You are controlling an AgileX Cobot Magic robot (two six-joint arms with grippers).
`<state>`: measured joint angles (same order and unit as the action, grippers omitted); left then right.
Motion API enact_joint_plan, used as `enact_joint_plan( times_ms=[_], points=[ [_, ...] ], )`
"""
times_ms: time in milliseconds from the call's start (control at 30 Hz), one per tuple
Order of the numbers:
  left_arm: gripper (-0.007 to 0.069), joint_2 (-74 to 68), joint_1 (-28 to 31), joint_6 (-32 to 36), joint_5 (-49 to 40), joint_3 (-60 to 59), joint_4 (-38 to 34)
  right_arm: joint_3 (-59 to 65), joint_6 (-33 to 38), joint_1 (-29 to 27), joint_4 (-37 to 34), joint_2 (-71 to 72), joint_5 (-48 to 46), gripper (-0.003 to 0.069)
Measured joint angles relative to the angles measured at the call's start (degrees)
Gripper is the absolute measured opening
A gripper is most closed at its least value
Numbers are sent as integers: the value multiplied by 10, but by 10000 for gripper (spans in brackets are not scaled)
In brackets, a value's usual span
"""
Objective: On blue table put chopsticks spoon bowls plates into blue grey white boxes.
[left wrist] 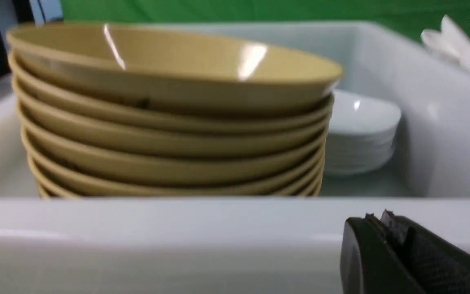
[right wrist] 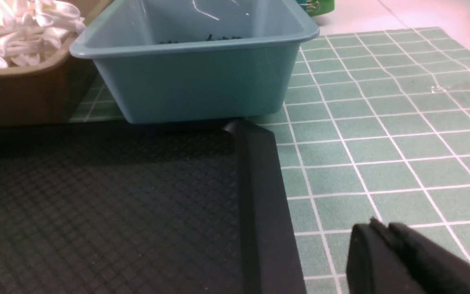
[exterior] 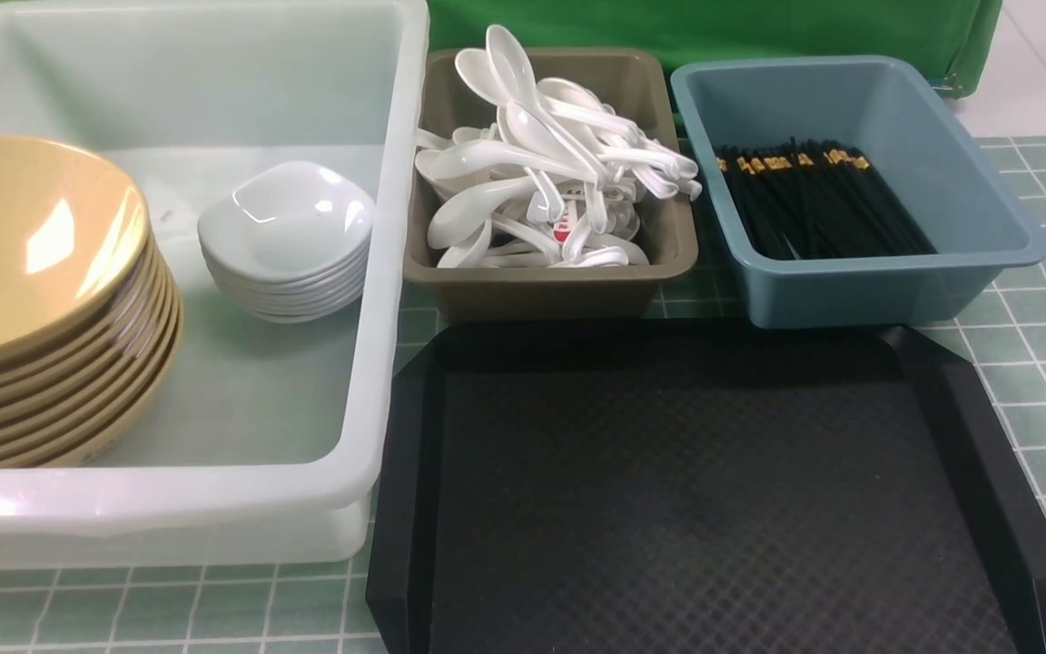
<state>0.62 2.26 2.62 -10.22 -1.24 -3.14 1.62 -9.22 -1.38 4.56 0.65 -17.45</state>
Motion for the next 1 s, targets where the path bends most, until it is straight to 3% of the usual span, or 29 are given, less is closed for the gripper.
enact_joint_plan(
  times_ms=[167,1000],
  points=[
    [-12,0,-2,-17,-74,-3,2,0,0,0,1,0,0,90],
    [-12,1,-4,-17,-75,-3,2,0,0,0,1,0,0,99]
  ],
)
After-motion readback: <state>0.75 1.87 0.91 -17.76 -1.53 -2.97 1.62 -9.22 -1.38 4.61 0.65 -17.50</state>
